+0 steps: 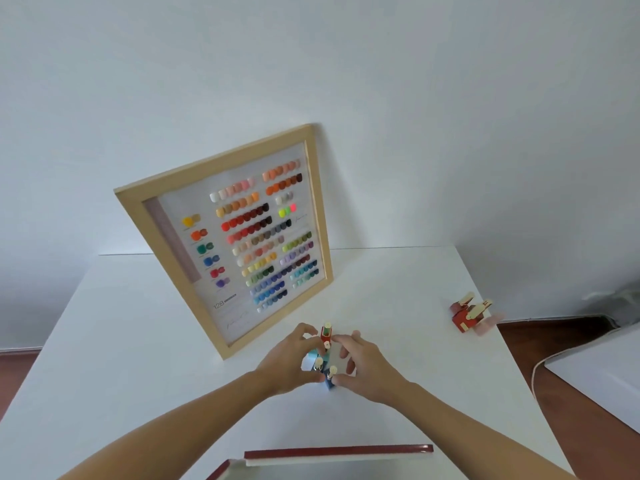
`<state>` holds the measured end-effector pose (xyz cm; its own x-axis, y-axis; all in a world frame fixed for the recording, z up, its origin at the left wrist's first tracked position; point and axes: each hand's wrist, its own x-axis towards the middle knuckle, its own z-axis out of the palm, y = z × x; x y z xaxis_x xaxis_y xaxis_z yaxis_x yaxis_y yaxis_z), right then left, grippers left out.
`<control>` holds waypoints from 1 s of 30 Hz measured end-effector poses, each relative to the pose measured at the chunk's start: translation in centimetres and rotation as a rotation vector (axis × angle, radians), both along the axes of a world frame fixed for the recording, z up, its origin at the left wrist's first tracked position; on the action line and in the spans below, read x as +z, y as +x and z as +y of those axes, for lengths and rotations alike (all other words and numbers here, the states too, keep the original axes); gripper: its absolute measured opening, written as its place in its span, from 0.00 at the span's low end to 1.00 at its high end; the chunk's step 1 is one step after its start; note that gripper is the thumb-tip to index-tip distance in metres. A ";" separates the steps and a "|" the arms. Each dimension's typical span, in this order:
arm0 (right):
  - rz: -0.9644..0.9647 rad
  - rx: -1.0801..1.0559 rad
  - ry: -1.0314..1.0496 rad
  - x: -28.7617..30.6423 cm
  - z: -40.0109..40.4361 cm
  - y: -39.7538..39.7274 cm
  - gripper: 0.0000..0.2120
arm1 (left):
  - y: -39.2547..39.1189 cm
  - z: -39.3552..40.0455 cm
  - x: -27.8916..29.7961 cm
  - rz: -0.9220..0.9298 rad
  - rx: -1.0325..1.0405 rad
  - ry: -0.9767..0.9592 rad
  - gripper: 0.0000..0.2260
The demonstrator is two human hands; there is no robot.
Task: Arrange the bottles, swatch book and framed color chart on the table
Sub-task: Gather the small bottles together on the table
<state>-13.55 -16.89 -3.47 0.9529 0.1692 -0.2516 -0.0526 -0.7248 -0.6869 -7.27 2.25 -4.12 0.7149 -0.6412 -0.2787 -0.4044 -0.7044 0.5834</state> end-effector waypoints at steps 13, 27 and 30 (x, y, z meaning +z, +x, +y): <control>0.010 0.032 -0.058 -0.5 1.4 1.0 0.26 | 0.5 0.9 -1.0 -0.131 -0.035 -0.070 0.10; -0.077 -0.034 -0.127 -0.3 1.4 2.2 0.04 | 0.7 2.4 -0.9 -0.104 -0.043 -0.072 0.06; -0.072 -0.015 -0.124 -0.1 1.2 2.1 0.04 | 0.8 2.8 -0.6 -0.098 -0.064 -0.062 0.07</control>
<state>-11.41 -15.68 -3.60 0.9714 0.1267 -0.2010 -0.0182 -0.8038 -0.5946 -6.49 5.07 -4.75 0.6943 -0.7000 -0.1675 -0.5044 -0.6392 0.5805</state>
